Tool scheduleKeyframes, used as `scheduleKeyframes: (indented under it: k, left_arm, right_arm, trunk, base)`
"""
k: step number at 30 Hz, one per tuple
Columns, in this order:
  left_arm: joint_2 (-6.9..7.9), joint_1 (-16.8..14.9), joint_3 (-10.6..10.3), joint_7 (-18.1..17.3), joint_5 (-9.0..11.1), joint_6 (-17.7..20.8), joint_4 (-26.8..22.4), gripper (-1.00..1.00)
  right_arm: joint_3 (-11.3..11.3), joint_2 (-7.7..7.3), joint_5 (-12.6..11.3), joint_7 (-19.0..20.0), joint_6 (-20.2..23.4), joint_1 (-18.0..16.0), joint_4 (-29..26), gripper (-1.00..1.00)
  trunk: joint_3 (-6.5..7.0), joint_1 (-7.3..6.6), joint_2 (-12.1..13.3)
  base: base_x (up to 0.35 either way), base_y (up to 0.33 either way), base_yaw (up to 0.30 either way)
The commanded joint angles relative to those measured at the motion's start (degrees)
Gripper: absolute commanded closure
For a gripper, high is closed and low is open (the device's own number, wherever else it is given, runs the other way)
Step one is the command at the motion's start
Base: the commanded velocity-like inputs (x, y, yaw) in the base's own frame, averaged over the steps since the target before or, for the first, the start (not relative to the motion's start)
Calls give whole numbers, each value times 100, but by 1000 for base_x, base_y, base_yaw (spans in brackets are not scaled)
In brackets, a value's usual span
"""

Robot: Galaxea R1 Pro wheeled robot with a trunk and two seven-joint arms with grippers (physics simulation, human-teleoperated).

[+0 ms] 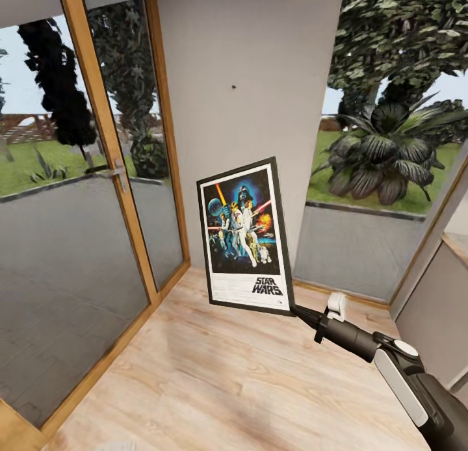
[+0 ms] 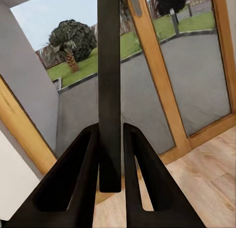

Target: Pick up the poster from the kitchen countertop and hang it on one of the wall nails in the kitchen.

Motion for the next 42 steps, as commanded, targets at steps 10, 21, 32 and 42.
scheduleKeyframes:
  k: [10,21,32,42]
  left_arm:
    - [-1,1,11,-31,13,34,-12,-100]
    - [-1,1,11,-32,13,38,-12,-100]
    - [-1,1,11,-37,11,39,-12,-100]
    - [0,1,13,-35,9,36,-12,-100]
  right_arm:
    - [12,-4,-77,27,71,-6,0,100]
    - [19,-4,-77,27,71,-7,0,100]
    - [19,-4,-77,27,71,-10,0,100]
    - [19,-4,-77,27,71,-9,0,100]
  trunk:
    - [-11,6,-12]
    - [-11,6,-12]
    - [-11,6,-12]
    - [-11,6,-12]
  base:
    - [202,312,0]
    - [170,319,-76]
    - [152,322,-268]
    - [148,324,-194]
